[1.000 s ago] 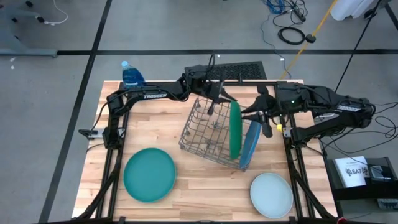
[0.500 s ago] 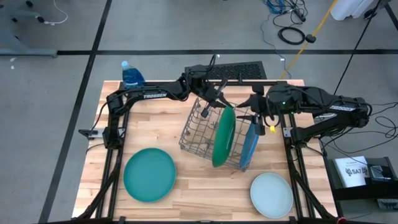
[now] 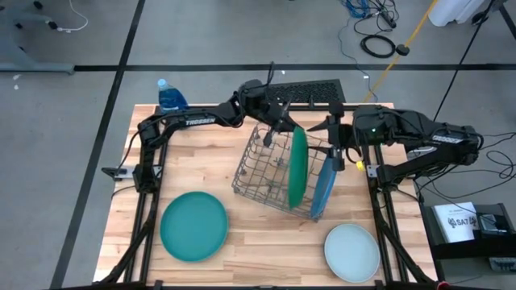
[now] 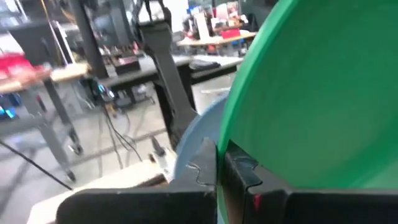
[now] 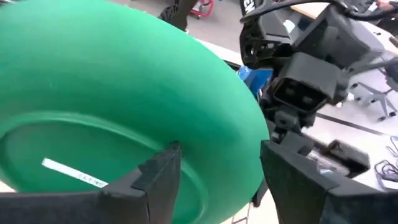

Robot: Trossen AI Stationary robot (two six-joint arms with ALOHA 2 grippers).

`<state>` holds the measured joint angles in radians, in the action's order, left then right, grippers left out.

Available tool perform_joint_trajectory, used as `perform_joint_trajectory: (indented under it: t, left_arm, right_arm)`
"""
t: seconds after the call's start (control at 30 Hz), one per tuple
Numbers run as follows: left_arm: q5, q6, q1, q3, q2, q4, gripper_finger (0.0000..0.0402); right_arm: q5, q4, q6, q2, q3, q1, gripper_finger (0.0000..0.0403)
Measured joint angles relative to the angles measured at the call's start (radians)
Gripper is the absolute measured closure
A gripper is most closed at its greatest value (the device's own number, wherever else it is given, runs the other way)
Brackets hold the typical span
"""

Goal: Sort dishes
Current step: Put the dark green plate into the dish rack

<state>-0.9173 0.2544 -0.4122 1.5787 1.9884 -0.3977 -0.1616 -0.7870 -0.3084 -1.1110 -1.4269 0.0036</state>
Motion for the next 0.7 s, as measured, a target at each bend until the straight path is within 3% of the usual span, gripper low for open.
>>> perform_joint_trajectory:
  t: [0.53, 0.7]
  left_arm:
    - [0.04, 0.015, -0.069, 0.002, -0.076, 0.123, 0.0401]
    - [0.004, 0.063, -0.105, 0.001, -0.074, 0.297, 0.0401]
  right_arm:
    - [0.006, -0.284, 0.192, 0.002, -0.037, 0.0, 0.0193]
    - [0.01, -0.286, 0.184, 0.002, -0.037, 0.0, 0.0193]
